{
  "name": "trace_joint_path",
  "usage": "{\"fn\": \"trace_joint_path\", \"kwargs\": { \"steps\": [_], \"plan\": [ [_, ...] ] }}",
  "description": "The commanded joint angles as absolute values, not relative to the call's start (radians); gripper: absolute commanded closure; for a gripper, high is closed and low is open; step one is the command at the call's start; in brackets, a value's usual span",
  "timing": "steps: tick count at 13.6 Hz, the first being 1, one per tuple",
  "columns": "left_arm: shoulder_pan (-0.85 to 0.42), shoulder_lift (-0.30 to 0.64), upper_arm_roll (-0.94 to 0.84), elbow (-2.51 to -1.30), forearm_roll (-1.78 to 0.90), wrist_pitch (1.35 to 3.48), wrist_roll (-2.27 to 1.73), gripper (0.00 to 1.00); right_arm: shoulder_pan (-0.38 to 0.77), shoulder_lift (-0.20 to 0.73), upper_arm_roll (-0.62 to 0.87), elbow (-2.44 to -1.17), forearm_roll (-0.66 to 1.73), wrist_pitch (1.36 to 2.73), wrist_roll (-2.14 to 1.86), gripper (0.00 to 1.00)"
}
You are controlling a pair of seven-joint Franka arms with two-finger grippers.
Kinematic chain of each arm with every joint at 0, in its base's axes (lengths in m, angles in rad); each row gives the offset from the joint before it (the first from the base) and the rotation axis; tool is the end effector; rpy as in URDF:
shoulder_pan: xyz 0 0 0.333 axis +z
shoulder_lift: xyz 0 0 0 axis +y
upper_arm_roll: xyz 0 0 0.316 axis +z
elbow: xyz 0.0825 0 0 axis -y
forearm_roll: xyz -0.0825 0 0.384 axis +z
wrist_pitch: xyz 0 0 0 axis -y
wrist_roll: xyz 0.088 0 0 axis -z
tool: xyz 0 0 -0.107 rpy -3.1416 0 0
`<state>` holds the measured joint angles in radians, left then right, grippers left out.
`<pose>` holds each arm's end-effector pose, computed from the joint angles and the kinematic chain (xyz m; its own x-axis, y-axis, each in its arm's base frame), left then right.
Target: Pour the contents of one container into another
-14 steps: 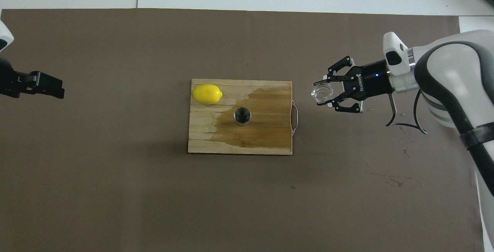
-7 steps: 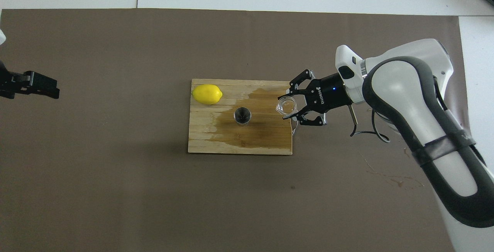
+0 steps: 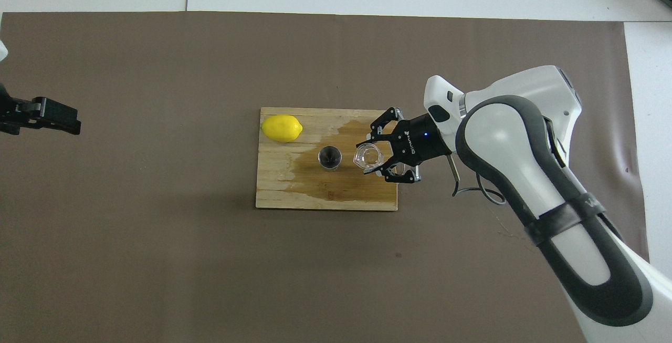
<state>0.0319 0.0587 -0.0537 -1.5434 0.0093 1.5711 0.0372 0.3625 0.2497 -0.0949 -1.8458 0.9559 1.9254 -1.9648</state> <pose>0.5718 -0.0106 0.6044 0.9978 -0.0590 -0.0311 -0.0591 -0.9982 -0.0050 0.5770 0.2209 0.4024 -0.1503 0.6425 0.7514 0.9737 0.2280 -0.0003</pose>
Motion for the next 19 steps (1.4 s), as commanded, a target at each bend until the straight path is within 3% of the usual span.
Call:
{"fn": "trace_joint_path", "kwargs": {
  "steps": [1,19],
  "plan": [
    [0.04,0.032,-0.06,-1.568,0.014,1.562,0.032,0.0,0.386,0.23,-0.095,-1.871,0.956,1.973,-1.907,0.92],
    [0.04,0.032,-0.06,-1.568,0.014,1.562,0.032,0.0,0.457,0.247,-0.097,-1.833,0.811,2.072,-1.675,0.94]
  ]
}}
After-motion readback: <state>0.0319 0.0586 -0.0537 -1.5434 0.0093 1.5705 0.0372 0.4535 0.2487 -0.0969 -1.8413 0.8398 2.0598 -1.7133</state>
